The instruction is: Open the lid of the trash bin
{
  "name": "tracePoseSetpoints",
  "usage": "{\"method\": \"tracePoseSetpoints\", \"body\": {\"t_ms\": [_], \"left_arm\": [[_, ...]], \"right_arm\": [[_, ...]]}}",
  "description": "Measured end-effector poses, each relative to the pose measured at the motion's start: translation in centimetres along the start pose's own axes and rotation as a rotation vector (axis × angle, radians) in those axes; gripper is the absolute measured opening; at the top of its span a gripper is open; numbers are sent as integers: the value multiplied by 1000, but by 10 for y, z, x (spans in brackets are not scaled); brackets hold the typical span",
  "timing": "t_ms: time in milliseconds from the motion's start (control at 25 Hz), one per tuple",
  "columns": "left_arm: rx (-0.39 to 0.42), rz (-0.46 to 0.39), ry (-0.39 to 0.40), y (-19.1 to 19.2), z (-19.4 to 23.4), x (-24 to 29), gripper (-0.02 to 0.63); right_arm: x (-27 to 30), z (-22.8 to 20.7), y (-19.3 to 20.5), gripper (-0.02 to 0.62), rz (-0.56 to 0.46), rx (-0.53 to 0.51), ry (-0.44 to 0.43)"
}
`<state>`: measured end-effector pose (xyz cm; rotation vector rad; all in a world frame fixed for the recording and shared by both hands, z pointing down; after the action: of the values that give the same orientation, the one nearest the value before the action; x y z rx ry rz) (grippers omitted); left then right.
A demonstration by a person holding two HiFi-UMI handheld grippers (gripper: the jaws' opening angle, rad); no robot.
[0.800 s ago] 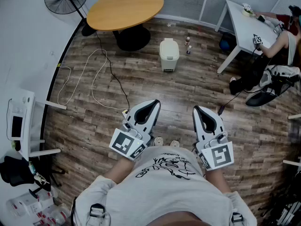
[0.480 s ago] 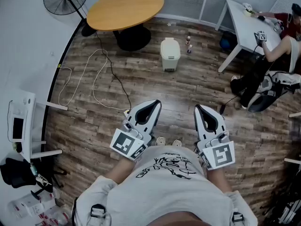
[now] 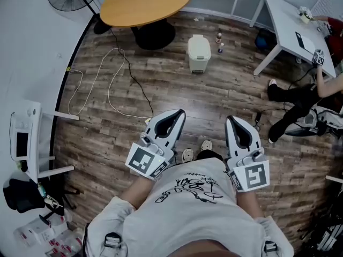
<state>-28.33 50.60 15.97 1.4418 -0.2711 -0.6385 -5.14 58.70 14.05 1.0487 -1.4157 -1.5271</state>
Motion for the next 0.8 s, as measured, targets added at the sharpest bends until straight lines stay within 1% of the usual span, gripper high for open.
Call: {"method": "tracePoseSetpoints", "body": {"t_ms": [360,800], "left_arm": [[2,-2,-31,8,15,19,20],[24,0,-32,11,42,102,20]], "right_arm": [[22,-21,12,6,6,9,-10],[72,-94,11,6,-7,16,-23]]}}
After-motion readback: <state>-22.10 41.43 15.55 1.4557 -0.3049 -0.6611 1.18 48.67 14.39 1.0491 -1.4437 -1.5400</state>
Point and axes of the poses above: the fingertips, and each gripper's own axes: x forward along the fingers, z to its left, y out of its underside, the point moved 10 cm from there along -x, backward along the fingers, and after that the axes turned 7 degrees about -z, right-handed, at the moved point
